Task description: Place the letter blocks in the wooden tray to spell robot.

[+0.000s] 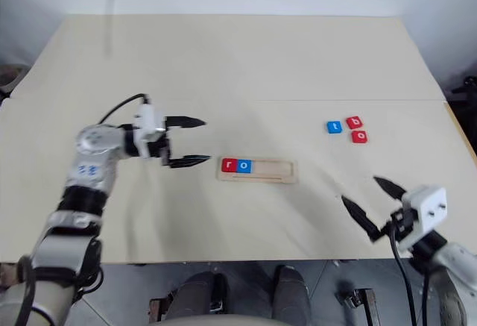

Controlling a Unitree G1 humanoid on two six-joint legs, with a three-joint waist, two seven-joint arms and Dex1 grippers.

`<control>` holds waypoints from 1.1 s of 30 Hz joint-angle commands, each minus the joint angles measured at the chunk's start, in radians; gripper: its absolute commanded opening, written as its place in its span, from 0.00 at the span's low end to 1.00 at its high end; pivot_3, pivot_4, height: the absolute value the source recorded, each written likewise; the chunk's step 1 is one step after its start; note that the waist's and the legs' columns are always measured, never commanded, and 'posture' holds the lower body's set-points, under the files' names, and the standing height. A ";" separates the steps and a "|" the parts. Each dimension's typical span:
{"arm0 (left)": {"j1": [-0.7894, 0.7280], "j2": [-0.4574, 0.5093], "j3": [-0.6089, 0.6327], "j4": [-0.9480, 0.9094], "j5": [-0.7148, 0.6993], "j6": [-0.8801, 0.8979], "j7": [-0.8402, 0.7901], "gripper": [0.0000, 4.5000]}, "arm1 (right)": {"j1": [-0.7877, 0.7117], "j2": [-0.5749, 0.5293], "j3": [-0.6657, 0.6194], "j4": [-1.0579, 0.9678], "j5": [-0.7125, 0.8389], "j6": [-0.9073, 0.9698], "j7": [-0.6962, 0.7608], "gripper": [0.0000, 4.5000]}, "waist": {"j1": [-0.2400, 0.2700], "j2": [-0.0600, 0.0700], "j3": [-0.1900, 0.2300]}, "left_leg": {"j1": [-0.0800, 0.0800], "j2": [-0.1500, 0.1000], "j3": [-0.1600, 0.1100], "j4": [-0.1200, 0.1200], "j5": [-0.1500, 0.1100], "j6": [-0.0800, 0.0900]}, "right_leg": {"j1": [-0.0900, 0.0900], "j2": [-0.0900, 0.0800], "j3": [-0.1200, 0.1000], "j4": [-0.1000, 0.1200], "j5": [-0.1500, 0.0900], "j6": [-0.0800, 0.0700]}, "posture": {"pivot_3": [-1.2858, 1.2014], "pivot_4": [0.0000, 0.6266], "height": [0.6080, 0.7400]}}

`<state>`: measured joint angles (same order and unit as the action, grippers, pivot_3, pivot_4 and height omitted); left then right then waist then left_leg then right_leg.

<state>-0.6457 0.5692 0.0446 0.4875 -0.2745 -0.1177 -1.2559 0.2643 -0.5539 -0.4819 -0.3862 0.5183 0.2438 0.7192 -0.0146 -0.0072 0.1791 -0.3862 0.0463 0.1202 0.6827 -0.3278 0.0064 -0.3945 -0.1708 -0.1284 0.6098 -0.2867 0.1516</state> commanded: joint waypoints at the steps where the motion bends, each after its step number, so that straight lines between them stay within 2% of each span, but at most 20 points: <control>1: 0.115 0.050 0.085 -0.149 -0.063 0.061 0.050 1.00 | -0.120 -0.034 0.013 0.024 -0.010 0.114 -0.122 1.00 | -0.005 0.001 0.000 | 0.000 0.000 0.000 0.000 0.000 0.000 | 0.000 0.000 0.000 0.000 0.000 0.000 | 0.52 0.24 1.00; 5: 0.294 0.067 0.151 -0.293 -0.099 0.095 0.107 1.00 | -0.333 -0.111 0.060 0.093 -0.009 0.342 -0.229 1.00 | 0.001 0.000 0.000 | -0.001 0.000 -0.001 0.000 0.000 0.000 | -0.001 0.000 0.000 0.000 0.000 0.000 | 0.52 0.24 1.00; 10: 0.439 0.042 0.171 -0.402 -0.119 0.098 0.165 1.00 | -0.602 -0.158 0.145 0.309 -0.054 0.549 -0.315 1.00 | 0.014 0.001 0.000 | -0.002 0.001 0.001 0.001 0.000 0.000 | -0.001 0.000 -0.001 0.001 -0.001 -0.002 | 0.52 0.24 1.00; 14: 0.480 0.018 0.167 -0.464 -0.132 0.109 0.204 1.00 | -0.700 -0.174 0.212 0.440 -0.114 0.544 -0.291 1.00 | 0.016 0.001 0.000 | -0.003 0.001 0.002 0.001 0.000 0.000 | -0.002 0.000 -0.002 0.000 0.000 -0.002 | 0.52 0.24 1.00; 26: 0.498 0.008 0.167 -0.522 -0.153 0.127 0.274 1.00 | -0.834 -0.146 0.264 0.521 -0.165 0.552 -0.291 1.00 | 0.007 0.001 0.000 | -0.003 0.001 0.003 0.000 0.000 -0.001 | -0.003 0.000 -0.001 0.000 0.000 -0.002 | 0.52 0.24 1.00; 33: 0.495 -0.008 0.139 -0.564 -0.149 0.140 0.303 1.00 | -1.019 -0.160 0.367 0.899 -0.289 0.393 -0.241 1.00 | 0.003 0.001 0.000 | -0.004 0.001 0.004 0.000 0.000 -0.001 | -0.003 0.000 -0.001 0.000 0.000 -0.002 | 0.52 0.24 1.00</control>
<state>-0.1485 0.5633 0.1825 -0.0329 -0.4071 0.0228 -0.9610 -0.7269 -0.6963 -0.1165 0.4452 0.2614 0.6941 0.4555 -0.0114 -0.0063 0.1790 -0.3897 0.0471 0.1242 0.6830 -0.3278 0.0056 -0.3974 -0.1705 -0.1296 0.6097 -0.2871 0.1500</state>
